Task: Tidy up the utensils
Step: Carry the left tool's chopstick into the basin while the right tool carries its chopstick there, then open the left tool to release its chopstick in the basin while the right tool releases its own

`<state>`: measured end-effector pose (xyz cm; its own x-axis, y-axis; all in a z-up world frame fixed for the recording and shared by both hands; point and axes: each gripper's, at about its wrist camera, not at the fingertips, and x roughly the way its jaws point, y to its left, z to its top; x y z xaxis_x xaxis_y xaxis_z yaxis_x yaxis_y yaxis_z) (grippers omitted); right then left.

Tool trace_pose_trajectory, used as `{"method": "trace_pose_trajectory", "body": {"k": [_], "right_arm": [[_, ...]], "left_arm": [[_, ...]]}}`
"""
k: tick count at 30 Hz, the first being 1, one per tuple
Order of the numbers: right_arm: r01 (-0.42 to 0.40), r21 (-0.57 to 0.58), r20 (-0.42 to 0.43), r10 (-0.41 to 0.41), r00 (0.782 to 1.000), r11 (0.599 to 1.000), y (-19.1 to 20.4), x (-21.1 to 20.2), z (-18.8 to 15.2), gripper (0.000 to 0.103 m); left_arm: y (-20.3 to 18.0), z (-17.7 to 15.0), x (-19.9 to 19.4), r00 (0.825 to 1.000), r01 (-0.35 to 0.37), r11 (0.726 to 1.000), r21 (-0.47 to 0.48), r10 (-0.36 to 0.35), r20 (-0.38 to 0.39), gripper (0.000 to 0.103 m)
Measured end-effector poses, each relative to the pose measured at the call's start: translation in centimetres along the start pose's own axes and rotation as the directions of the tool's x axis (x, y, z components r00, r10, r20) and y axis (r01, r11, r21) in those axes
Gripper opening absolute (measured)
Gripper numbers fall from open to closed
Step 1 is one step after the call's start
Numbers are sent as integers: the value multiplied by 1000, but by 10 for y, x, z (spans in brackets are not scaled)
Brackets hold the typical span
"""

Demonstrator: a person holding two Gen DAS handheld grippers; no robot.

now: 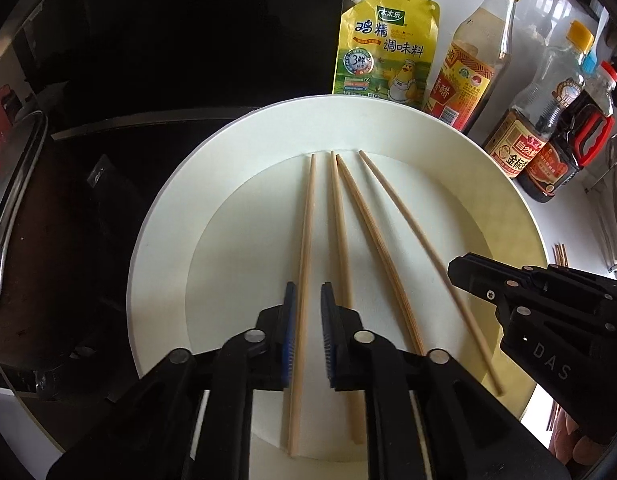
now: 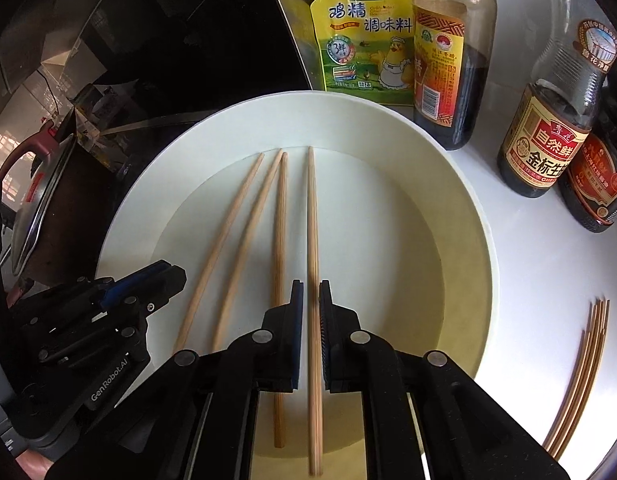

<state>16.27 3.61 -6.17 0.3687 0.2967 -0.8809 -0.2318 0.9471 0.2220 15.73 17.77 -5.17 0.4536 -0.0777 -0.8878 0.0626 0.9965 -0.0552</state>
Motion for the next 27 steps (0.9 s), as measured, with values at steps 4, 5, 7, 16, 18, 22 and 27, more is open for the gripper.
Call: {"method": "trace_pose_trajectory", "body": {"k": [4, 5, 7, 16, 18, 22, 27], "right_arm": [[18, -6, 34, -18, 999, 1000, -2, -11, -2, 22], [21, -7, 40, -21, 999, 1000, -2, -14, -3, 22], [24, -8, 45, -24, 999, 1000, -2, -17, -3, 25], [38, -26, 77, -36, 996, 999, 1, -34, -16, 35], [44, -27, 86, -42, 995, 999, 1, -38, -20, 36], [44, -18, 93, -42, 995, 999, -3, -46, -29, 37], [41, -7, 107, -40, 993, 999, -7, -57, -41, 41]], "left_arm": [[2, 0, -7, 1000, -13, 1000, -11, 13, 28, 49], [3, 0, -9, 999, -15, 1000, -15, 15, 34, 51], [5, 0, -13, 999, -19, 1000, -23, 20, 44, 56], [8, -7, -26, 997, -29, 999, -32, 31, 67, 64], [7, -10, -29, 997, -31, 999, -34, 34, 71, 64], [3, -17, -40, 996, -38, 999, -33, 40, 85, 65], [-4, -27, -52, 994, -45, 999, -26, 47, 96, 67]]}}
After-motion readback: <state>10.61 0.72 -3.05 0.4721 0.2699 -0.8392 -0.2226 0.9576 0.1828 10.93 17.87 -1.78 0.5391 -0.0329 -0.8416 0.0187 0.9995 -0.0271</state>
